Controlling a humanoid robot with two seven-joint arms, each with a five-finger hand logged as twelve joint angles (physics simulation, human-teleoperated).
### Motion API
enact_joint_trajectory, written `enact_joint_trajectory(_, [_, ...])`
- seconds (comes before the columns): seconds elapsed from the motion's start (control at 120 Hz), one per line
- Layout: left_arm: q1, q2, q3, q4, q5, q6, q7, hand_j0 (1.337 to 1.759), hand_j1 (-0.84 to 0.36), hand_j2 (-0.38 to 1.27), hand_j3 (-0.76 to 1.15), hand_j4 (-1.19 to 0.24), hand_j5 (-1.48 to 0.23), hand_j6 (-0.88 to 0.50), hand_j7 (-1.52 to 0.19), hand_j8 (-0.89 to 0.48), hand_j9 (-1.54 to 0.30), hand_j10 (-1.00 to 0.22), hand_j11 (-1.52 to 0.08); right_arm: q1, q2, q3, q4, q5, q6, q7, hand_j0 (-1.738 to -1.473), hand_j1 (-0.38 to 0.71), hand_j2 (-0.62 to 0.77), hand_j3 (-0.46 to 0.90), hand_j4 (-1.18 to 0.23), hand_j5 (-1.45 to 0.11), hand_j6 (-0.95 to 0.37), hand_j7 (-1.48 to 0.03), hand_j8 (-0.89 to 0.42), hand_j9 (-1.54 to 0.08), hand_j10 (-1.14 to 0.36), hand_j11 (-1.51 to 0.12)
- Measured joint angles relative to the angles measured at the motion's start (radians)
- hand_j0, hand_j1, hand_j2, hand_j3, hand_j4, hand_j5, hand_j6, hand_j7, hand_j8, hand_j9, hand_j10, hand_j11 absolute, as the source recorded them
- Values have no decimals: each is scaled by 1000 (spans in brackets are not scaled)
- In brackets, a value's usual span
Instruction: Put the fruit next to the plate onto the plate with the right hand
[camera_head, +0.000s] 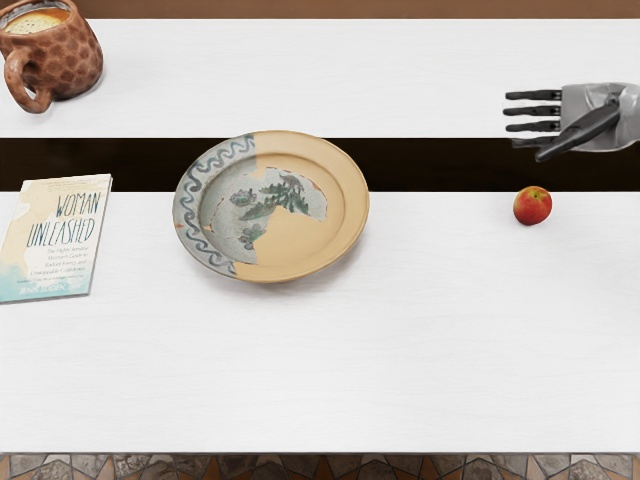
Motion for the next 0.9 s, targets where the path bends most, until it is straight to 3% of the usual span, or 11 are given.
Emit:
enact_joint_trajectory(0.217, [0, 0, 1, 0, 0, 0, 0, 1658, 339, 2, 0, -8, -11, -8, -11, -8, -11, -8, -11, -7, -11, -2, 1, -7, 0, 0, -1658, -349, 0, 0, 0, 0, 2, 0, 2, 0, 1, 0])
enact_joint_trajectory(0.308, [0, 0, 1, 0, 0, 0, 0, 1658, 339, 2, 0, -8, -11, -8, -11, -8, -11, -8, -11, 16, -8, -10, 13, -106, 0, 0, -1658, -349, 0, 0, 0, 0, 2, 0, 2, 0, 1, 0])
enact_joint_trajectory(0.442, [0, 0, 1, 0, 0, 0, 0, 1658, 339, 2, 0, -8, -11, -8, -11, -8, -11, -8, -11, 96, -11, -47, 158, -333, 0, 0, -1658, -349, 0, 0, 0, 0, 1, 0, 1, 0, 1, 0])
enact_joint_trajectory(0.633, [0, 0, 1, 0, 0, 0, 0, 1658, 339, 2, 0, -8, -11, -8, -11, -8, -11, -8, -11, 222, -33, -207, 315, -498, 0, 0, -1658, -349, 0, 0, -2, 0, -1, 0, -1, 0, -1, 0])
enact_joint_trajectory(0.775, [0, 0, 2, 0, 0, 0, 0, 1658, 339, 2, 0, -8, -11, -8, -11, -8, -11, -8, -11, 302, -31, -366, 374, -561, -5, 0, -1658, -349, 0, 0, -2, 0, -3, 0, -2, 0, -2, 0])
enact_joint_trajectory(0.9, [0, 0, 3, 1, 0, 0, 0, 1658, 339, 2, 0, -8, -11, -8, -11, -8, -11, -8, -11, 360, -9, -485, 429, -636, -111, 0, -1658, -349, 0, 0, -3, 0, -4, 0, -3, 0, -2, 0])
